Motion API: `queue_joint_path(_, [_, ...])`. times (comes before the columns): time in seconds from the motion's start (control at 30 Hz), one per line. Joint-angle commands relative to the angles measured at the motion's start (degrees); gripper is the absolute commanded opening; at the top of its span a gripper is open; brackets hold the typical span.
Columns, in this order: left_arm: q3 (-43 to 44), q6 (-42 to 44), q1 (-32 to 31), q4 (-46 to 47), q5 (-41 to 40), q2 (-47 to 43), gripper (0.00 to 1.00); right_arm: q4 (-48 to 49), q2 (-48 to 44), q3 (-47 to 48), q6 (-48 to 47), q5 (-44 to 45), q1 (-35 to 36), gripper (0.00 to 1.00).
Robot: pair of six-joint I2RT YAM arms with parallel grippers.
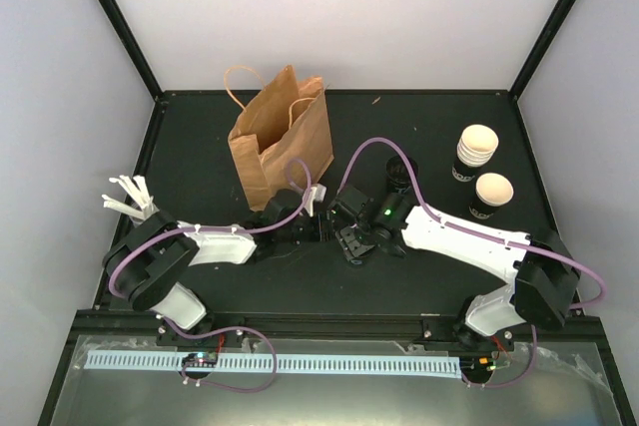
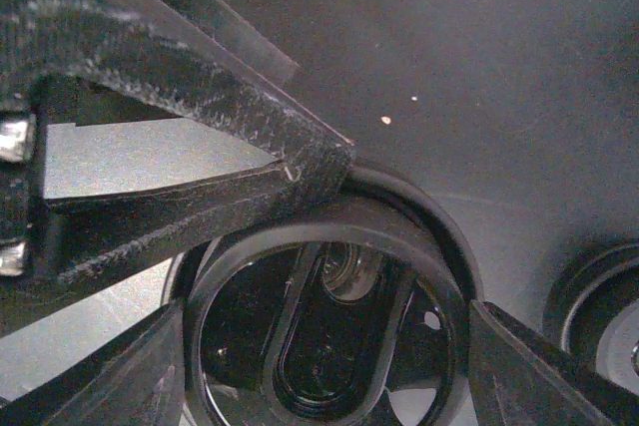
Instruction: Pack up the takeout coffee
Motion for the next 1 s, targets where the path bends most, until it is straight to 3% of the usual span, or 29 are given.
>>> queue_joint_path(0.0, [-3.47, 0.07, -3.19, -8.82, -0.67, 5.04, 0.49, -5.45, 7.82, -5.32, -0.34, -6.61, 1.61, 0.56])
queue_joint_path(0.57, [-5.2, -1.3, -3.89, -6.48, -1.78, 7.32, 0.49, -5.13, 9.27, -4.67, 0.07, -5.52, 1.79, 0.56])
queue_joint_path(0.97, [2.65, 4.1, -3.95, -21.08, -4.65, -5.43, 0.5, -3.9, 5.23, -5.46, 1.98, -4.01, 1.77, 0.56])
